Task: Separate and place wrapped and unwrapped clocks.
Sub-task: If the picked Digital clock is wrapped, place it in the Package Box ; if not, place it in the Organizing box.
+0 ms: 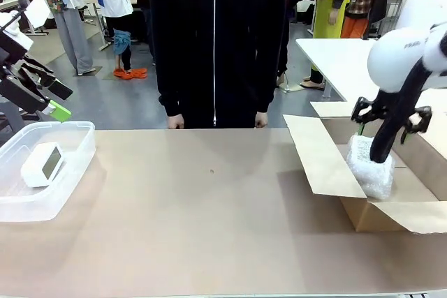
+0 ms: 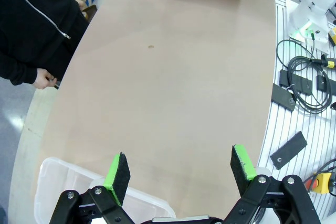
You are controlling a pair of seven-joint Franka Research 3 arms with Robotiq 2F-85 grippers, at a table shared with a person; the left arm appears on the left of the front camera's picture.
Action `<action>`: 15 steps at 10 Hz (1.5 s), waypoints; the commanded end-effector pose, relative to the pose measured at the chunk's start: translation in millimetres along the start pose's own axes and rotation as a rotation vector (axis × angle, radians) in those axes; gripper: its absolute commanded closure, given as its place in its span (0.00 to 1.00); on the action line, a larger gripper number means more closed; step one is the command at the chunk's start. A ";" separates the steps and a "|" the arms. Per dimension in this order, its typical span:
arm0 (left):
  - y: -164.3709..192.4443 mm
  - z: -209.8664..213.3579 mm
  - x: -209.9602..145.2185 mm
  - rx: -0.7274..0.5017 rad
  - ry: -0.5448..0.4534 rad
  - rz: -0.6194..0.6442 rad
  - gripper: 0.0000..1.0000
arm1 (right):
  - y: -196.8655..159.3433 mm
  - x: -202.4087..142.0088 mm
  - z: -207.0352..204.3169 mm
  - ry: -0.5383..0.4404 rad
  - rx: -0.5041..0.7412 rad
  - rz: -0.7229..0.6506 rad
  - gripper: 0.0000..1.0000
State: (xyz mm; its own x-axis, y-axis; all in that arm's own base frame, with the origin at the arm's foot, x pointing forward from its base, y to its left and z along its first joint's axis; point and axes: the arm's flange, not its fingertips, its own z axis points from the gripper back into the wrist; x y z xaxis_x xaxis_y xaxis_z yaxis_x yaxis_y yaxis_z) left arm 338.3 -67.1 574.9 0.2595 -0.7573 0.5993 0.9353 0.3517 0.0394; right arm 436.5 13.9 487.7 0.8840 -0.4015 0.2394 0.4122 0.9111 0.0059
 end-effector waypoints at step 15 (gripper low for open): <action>-1.3 0.2 1.1 0.006 0.008 0.004 0.00 | -32.3 -23.8 122.2 -0.056 0.101 0.031 0.00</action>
State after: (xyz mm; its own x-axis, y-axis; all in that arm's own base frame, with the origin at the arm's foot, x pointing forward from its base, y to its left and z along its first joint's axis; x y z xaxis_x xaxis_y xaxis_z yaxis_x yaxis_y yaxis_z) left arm 338.3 -67.1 575.0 0.2594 -0.7573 0.5993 0.9353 0.3517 0.0395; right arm 374.5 5.5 603.5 0.8863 -0.3659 0.2840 0.3550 0.9304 0.0909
